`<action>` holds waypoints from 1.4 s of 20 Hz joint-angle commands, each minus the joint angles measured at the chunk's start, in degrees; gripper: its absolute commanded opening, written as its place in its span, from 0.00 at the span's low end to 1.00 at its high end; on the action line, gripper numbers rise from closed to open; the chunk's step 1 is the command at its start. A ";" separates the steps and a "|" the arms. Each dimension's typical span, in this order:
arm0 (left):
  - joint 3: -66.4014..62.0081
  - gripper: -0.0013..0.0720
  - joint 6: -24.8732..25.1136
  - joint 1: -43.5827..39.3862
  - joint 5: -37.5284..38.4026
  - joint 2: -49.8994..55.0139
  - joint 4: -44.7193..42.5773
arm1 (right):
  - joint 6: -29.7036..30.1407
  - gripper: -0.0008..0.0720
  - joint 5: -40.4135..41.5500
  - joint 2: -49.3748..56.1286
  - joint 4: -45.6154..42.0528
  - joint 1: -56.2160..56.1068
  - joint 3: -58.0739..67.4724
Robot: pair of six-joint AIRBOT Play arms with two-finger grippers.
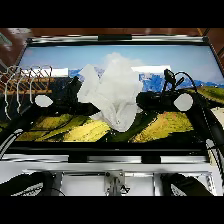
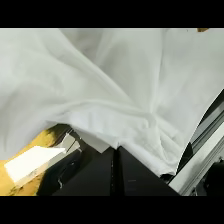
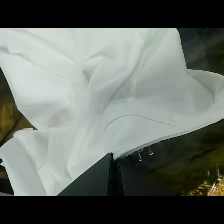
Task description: Fold the shirts.
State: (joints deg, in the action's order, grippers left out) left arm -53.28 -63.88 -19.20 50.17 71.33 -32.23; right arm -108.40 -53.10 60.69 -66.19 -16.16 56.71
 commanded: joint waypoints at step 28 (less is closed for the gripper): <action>-61.72 0.07 -18.23 18.01 17.09 -23.08 -10.36 | 4.07 0.11 -11.41 -14.21 3.63 -0.02 51.74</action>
State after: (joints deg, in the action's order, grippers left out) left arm -113.16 -75.83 -1.48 61.04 49.60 -33.08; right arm -102.89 -56.36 46.13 -63.59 -16.16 105.91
